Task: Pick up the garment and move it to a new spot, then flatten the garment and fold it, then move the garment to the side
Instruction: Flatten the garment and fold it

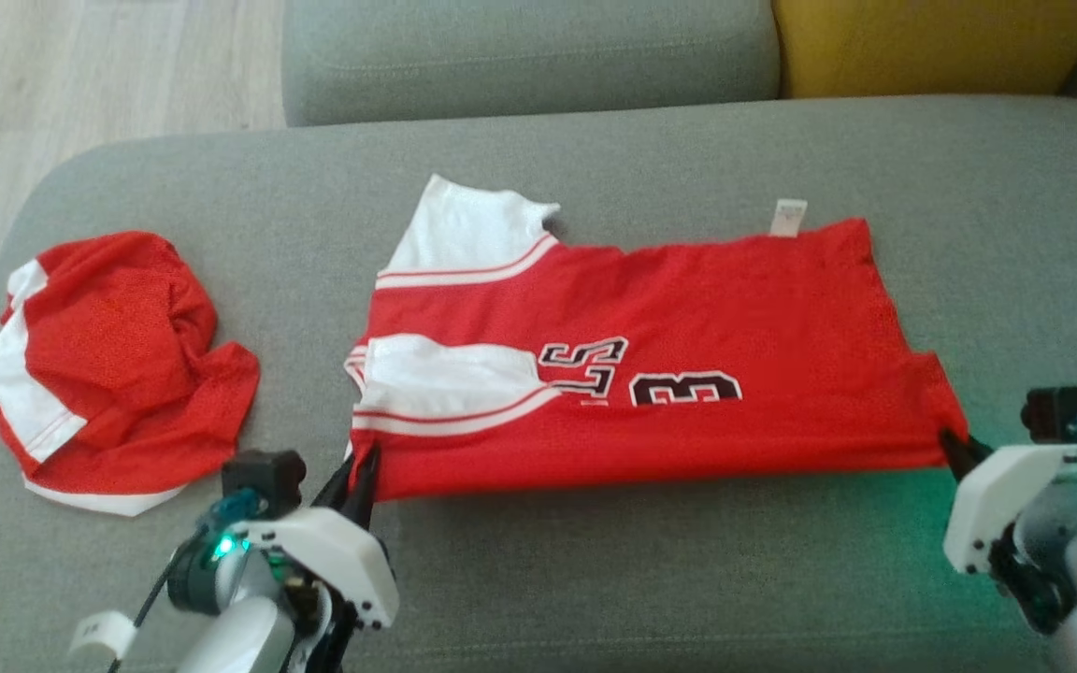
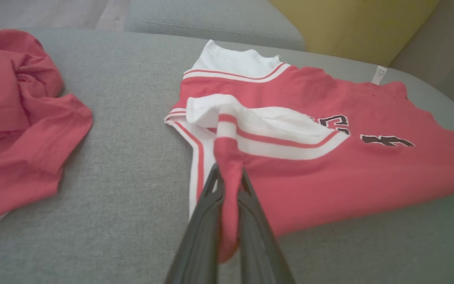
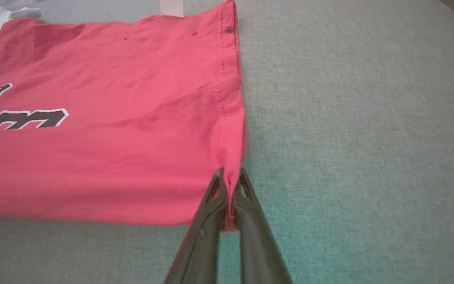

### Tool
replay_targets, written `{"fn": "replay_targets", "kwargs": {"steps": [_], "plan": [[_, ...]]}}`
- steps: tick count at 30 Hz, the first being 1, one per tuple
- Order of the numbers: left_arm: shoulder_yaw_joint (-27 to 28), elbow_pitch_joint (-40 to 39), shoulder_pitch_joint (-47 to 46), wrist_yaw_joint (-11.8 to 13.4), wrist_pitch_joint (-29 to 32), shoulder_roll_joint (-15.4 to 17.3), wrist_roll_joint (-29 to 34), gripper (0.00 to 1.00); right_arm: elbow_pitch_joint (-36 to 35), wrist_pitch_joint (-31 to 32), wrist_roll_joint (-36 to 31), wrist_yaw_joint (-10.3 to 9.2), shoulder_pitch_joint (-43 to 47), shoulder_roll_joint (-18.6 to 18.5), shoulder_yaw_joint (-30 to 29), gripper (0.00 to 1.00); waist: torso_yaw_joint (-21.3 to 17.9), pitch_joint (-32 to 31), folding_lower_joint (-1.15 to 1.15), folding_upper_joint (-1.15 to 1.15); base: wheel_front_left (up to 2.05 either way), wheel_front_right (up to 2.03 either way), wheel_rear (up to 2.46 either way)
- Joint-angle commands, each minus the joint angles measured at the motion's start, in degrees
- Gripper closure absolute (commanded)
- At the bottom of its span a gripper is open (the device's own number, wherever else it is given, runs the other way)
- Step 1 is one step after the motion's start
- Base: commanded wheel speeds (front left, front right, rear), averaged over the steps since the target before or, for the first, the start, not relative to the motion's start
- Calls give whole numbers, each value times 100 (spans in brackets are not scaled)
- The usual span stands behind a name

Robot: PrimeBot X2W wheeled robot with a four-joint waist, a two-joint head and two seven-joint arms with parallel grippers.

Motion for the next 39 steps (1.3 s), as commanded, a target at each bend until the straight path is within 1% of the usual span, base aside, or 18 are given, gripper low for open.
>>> {"fn": "replay_targets", "kwargs": {"steps": [1,5,9,16,17,18,19,22,26,27,32,33,36,39], "plan": [[227,-241,-109,24,40,234,-10,100,-279,137,122,37,25,-277,122,100,20,-56,0,0,0,0,0],[161,-438,80,64,206,350,-7,100,-583,498,354,37,288,-482,216,100,7,-93,0,0,0,0,0],[124,-597,260,103,323,432,-34,100,-872,745,490,37,527,-593,212,100,-20,-110,0,0,0,0,0],[147,-796,430,219,527,519,-131,100,-1271,1020,584,37,809,-592,74,100,-81,-127,0,0,0,0,0],[122,-803,456,227,614,539,-140,97,-1337,1000,594,37,835,-581,44,100,-86,-124,0,0,0,0,0],[77,-800,481,230,729,565,-141,36,-1417,970,592,37,861,-578,55,56,-91,-119,0,0,0,0,0],[41,-810,500,227,830,583,-150,0,-1468,988,643,37,898,-550,52,0,-95,-114,0,0,0,0,0],[90,-943,496,324,833,596,-155,0,-1638,990,741,37,960,-487,-101,0,-94,-65,0,0,0,0,0],[338,-1171,394,513,450,550,-148,0,-1923,620,575,37,946,-257,-499,0,-78,-11,0,0,0,0,0],[338,-1171,394,513,450,550,-148,0,-1923,620,575,37,946,-257,-499,0,-78,-11,0,0,0,0,0],[686,-1483,148,555,-309,310,-244,0,-2492,-151,407,37,842,274,-789,0,-105,111,0,0,0,0,0],[749,-1537,45,526,-501,250,-244,0,-2723,-538,300,37,797,426,-821,0,-144,154,0,0,0,0,0],[839,-1544,-173,509,-645,206,-211,0,-2951,-1052,85,37,716,586,-732,0,-248,269,0,0,0,0,0],[821,-1429,-500,425,-605,231,-172,0,-3000,-1355,-77,37,602,752,-626,0,-379,413,0,0,0,0,0]]}}
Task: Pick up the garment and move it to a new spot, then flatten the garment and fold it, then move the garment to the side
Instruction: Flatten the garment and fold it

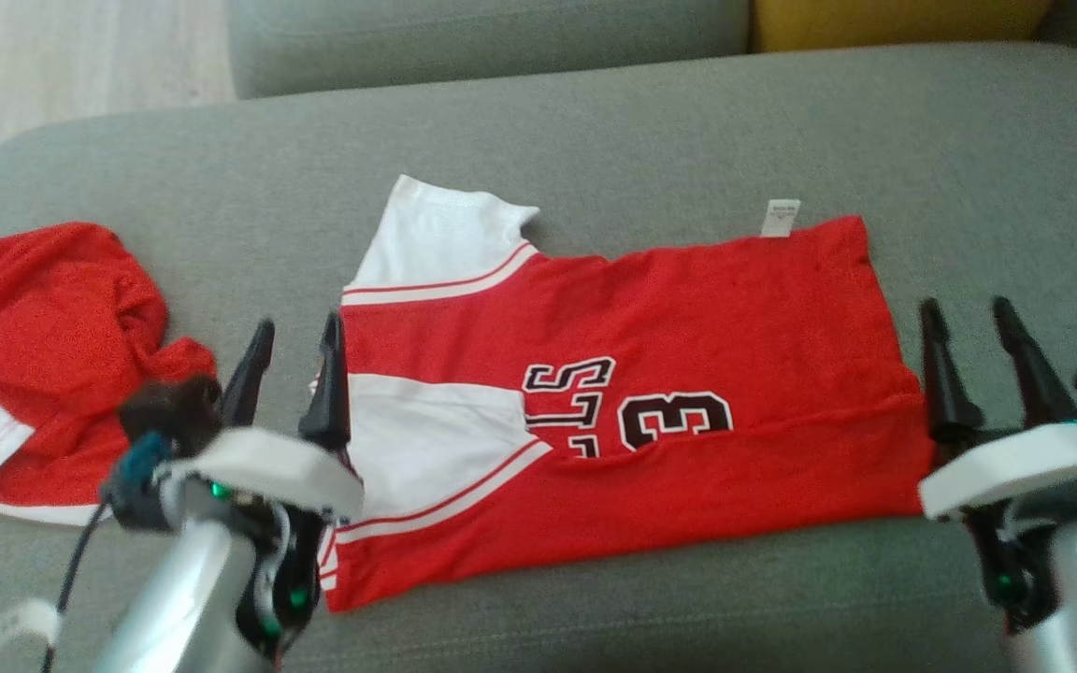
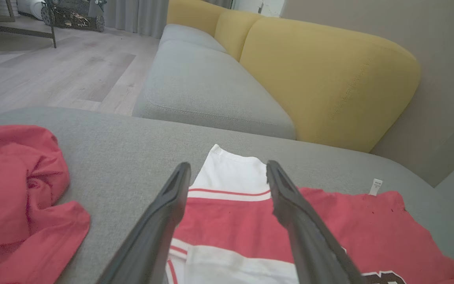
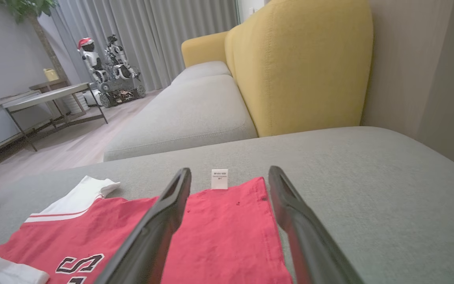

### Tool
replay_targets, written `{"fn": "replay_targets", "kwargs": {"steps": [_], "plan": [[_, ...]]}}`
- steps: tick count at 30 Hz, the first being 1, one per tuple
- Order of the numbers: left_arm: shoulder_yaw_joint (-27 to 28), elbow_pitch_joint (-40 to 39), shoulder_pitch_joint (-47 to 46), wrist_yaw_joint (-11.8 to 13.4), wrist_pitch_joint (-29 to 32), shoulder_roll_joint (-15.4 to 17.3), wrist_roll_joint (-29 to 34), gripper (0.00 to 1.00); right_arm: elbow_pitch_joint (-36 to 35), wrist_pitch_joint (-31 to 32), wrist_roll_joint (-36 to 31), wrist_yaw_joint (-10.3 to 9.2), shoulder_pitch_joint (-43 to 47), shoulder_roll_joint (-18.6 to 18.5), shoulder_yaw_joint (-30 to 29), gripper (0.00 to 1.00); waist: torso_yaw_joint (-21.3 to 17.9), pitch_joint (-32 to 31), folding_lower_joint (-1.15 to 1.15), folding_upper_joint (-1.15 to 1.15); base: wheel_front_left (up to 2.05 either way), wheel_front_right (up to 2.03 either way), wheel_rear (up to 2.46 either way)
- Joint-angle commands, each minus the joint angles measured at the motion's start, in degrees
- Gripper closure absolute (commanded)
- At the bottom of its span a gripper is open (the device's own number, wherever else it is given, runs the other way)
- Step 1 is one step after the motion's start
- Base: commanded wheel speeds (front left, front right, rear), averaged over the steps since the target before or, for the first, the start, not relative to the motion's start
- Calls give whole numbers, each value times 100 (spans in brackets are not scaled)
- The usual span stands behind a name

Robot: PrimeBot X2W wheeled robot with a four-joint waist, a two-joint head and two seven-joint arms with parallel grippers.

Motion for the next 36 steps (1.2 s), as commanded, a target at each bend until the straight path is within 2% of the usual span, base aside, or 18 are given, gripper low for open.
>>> {"fn": "replay_targets", "kwargs": {"steps": [1,8,14,17,23,27,30,36], "plan": [[237,-121,-488,-31,28,113,67,0,-211,-88,-72,37,-305,-13,173,0,-131,153,0,0,0,0,0],[75,436,-1848,-526,1000,597,159,0,-84,-193,-358,37,-1068,87,617,0,-577,880,0,0,0,0,0],[25,1085,-3005,-1168,2008,1069,-4,0,100,-294,-333,37,-1781,120,1131,0,-967,1439,0,0,0,0,0],[7,1430,-3512,-1380,2561,1252,-98,0,240,-366,-337,37,-2108,165,1297,0,-1136,1659,0,0,0,0,0],[-27,2115,-4237,-1528,3363,1610,-125,0,510,-543,-344,37,-2614,306,1605,0,-1481,1978,0,0,0,0,0],[-88,2497,-4471,-1602,3874,1728,-205,0,650,-791,-92,37,-2749,485,1497,0,-1644,2092,0,0,0,0,0],[-199,2656,-4620,-1603,3978,1870,-43,0,738,-937,-80,37,-2792,560,1483,0,-1754,2164,0,0,0,0,0],[-302,2905,-4683,-1618,4143,1932,11,0,857,-1065,-108,37,-2792,616,1495,0,-1847,2204,0,0,0,0,0]]}}
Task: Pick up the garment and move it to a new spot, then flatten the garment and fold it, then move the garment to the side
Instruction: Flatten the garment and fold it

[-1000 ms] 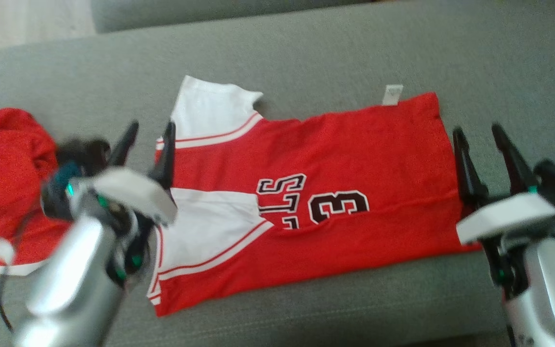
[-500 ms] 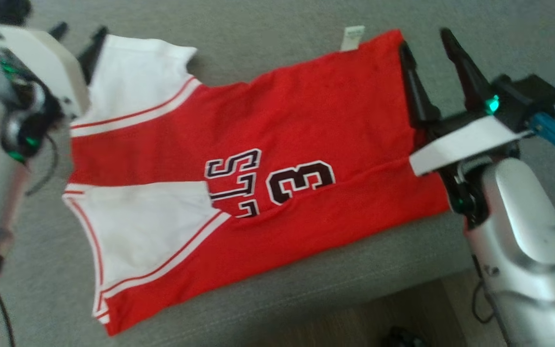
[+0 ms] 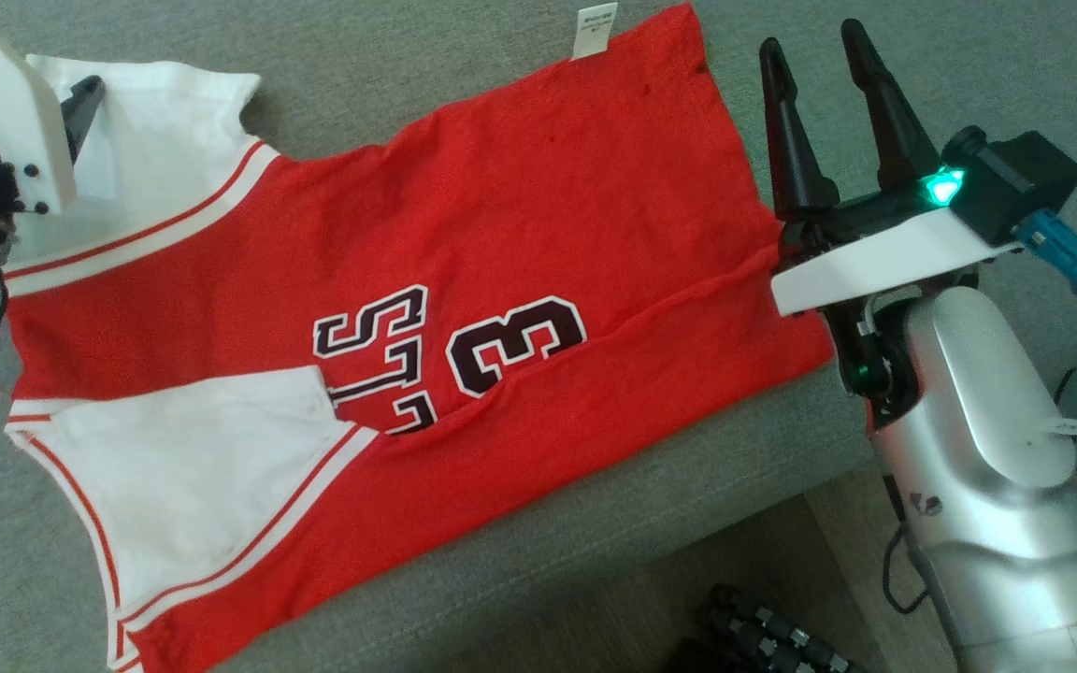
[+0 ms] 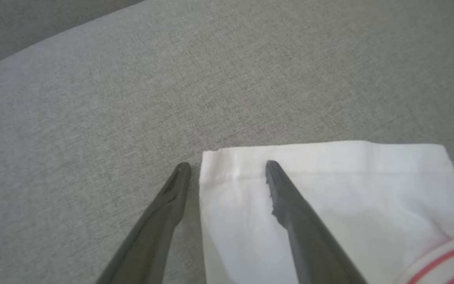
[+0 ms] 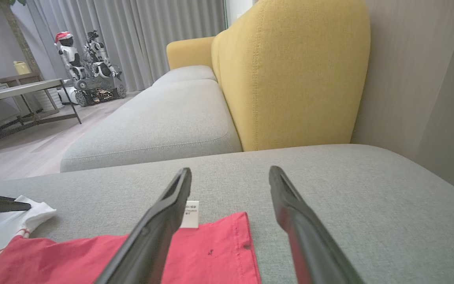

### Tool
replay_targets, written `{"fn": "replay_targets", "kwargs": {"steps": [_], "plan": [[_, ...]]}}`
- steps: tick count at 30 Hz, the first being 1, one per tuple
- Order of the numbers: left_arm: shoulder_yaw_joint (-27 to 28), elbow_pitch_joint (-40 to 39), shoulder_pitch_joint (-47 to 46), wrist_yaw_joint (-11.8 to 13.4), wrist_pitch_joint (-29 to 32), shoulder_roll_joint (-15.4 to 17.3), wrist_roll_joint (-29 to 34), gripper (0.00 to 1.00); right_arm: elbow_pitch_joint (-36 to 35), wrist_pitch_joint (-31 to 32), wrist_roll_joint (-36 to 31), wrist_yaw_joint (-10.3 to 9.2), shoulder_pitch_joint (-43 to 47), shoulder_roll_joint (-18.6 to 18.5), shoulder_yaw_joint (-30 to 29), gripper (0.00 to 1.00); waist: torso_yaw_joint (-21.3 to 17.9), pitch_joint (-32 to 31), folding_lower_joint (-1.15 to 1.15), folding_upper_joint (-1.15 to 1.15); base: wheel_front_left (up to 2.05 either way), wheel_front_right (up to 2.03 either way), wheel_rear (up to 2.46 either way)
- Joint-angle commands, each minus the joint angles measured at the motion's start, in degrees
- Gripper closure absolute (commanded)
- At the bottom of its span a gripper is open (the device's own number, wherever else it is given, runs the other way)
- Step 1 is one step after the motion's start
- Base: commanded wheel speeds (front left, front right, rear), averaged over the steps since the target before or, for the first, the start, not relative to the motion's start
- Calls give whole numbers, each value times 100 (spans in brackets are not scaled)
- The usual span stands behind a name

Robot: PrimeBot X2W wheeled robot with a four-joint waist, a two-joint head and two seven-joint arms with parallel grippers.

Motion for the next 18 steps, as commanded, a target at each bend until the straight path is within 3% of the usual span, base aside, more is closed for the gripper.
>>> {"fn": "replay_targets", "kwargs": {"steps": [1,2,3,4,7,13,18], "plan": [[142,-104,-273,-24,29,292,15,0,-141,-57,-20,37,-123,67,40,0,-14,3,0,0,0,0,0],[131,-81,-270,-48,48,281,-12,0,-122,-68,-31,37,-131,70,23,0,-16,3,0,0,0,0,0],[126,-68,-270,-73,51,267,-48,20,-102,-75,-45,37,-139,72,2,0,-12,0,0,0,0,0,0],[126,-78,-271,-101,12,242,-87,100,-84,-81,-63,37,-144,72,-20,0,1,-5,0,0,0,0,0],[101,-108,-248,-166,-55,138,-206,100,-23,-61,-112,37,-149,46,-106,0,96,-42,0,0,0,0,0],[185,-284,-259,-109,-917,-61,-164,100,127,104,70,37,-242,-133,-223,0,438,-175,0,0,0,0,0],[184,-496,-12,-16,-1760,-391,-115,100,496,449,295,37,-432,-793,42,0,836,-294,0,0,0,0,0]]}}
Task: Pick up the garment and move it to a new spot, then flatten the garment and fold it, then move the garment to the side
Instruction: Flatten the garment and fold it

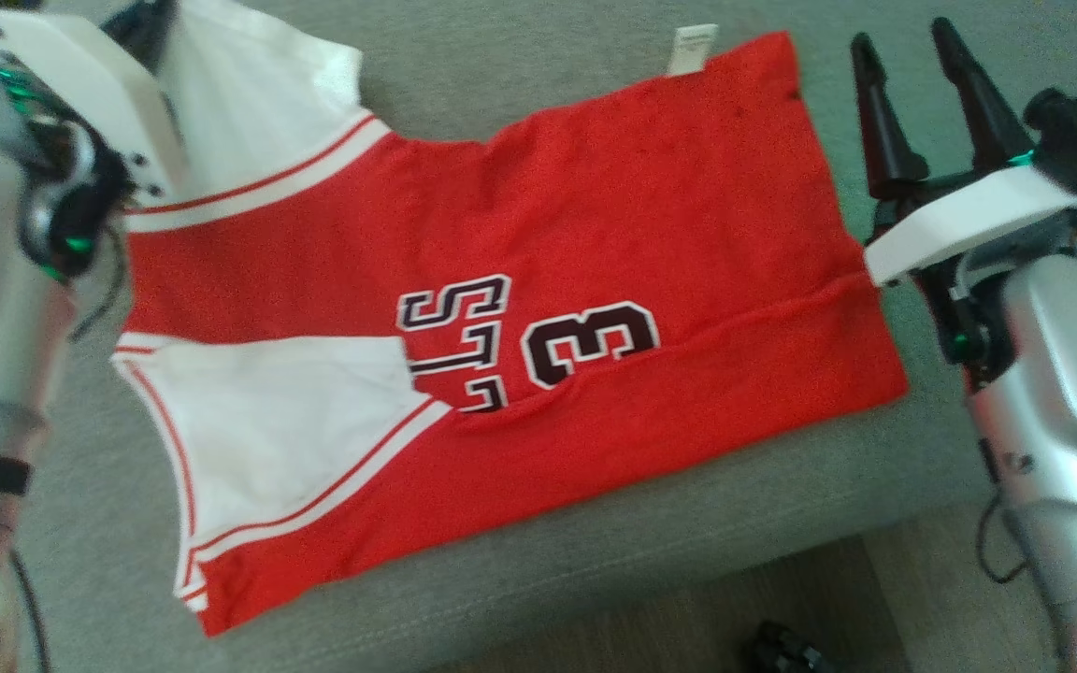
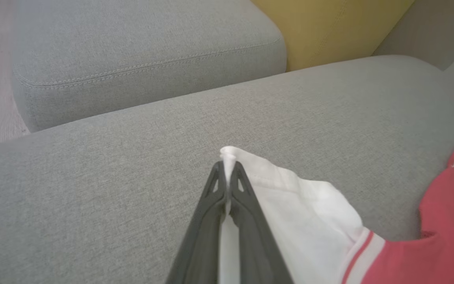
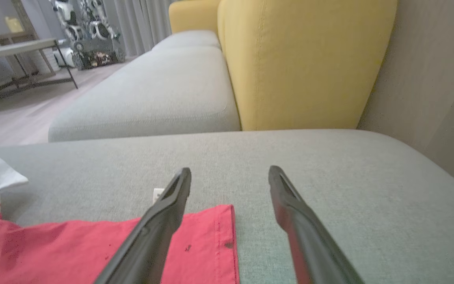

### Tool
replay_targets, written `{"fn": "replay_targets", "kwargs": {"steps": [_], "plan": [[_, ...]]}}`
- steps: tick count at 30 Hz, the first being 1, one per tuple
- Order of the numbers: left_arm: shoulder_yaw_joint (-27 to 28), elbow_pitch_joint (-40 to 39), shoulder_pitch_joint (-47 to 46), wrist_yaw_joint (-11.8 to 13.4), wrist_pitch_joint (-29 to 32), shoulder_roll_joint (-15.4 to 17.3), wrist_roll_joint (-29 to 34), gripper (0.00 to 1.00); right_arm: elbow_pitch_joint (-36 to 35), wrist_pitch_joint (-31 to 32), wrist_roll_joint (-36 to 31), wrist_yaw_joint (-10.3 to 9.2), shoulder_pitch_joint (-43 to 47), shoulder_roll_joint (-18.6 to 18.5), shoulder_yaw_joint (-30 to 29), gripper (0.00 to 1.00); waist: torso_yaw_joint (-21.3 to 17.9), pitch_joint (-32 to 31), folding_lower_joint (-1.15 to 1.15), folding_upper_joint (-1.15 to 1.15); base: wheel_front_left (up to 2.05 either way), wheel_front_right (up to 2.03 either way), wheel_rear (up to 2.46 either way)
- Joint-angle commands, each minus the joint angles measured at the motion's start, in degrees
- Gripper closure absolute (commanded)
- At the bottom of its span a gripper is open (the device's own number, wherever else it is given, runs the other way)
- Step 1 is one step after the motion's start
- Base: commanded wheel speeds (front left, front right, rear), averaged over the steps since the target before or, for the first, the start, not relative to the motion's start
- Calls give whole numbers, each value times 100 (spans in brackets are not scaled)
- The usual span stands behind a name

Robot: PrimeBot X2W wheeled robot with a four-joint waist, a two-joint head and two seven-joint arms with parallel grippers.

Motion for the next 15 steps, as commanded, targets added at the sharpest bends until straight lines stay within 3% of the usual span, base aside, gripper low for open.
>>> {"fn": "replay_targets", "kwargs": {"steps": [1,8,15], "plan": [[214,-228,-63,50,-169,168,15,100,-79,124,144,37,-121,-104,168,0,219,-109,0,0,0,0,0],[221,-839,417,174,-749,-63,-37,100,382,834,793,37,-465,-989,779,0,599,-110,0,0,0,0,0],[173,-1464,789,292,-769,-53,-77,100,875,1363,1341,37,-791,-1500,1238,0,835,-45,0,0,0,0,0]]}}
